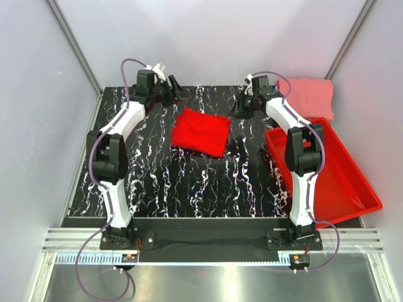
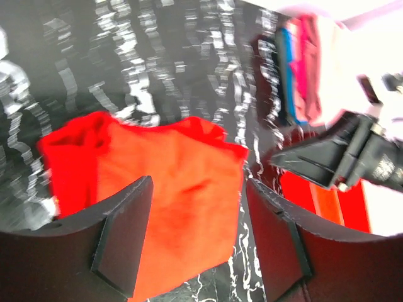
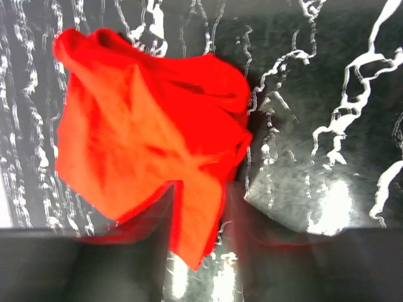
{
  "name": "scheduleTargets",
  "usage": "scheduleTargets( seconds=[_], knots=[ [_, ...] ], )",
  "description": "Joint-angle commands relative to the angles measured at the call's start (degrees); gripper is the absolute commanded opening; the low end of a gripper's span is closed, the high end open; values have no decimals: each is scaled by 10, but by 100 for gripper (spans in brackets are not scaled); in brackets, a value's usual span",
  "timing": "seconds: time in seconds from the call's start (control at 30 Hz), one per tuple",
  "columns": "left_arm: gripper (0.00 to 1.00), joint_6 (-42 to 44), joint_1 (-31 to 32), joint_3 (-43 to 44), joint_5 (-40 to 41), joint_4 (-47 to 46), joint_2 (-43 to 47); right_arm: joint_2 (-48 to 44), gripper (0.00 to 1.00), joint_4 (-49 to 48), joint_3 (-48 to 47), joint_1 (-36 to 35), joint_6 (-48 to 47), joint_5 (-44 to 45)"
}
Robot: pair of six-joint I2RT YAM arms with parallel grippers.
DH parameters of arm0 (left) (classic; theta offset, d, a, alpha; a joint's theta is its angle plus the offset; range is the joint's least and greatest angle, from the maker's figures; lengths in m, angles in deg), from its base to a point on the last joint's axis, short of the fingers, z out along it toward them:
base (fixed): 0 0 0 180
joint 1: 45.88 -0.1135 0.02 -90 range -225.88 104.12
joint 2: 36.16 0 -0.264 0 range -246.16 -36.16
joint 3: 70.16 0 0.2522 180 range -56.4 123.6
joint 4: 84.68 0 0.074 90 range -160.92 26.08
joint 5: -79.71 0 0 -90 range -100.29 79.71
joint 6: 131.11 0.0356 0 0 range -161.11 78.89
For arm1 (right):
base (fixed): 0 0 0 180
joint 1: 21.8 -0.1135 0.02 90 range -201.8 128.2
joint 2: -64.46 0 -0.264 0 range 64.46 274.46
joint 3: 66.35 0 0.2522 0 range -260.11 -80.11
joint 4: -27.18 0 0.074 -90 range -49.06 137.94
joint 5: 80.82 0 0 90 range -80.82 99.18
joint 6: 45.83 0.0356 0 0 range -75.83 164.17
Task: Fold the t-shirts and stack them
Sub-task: Fold the tshirt
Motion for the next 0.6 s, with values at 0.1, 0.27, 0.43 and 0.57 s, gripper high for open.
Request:
scheduleTargets(
  seconds=[0.1, 0.27, 0.43, 0.57],
  knots=[
    [70, 139, 12, 19, 65, 26, -39, -54, 60, -78, 79, -3, -32, -52],
    [68, 185, 5, 134, 68, 144, -124, 7, 64, -67, 41, 1, -76, -88],
    [66, 167, 7, -13, 109, 79, -31, 29, 61, -46, 30, 2, -103, -122],
    [70, 169, 8, -94, 189, 58, 67, -2, 68, -13, 64, 3, -95, -122]
  ],
)
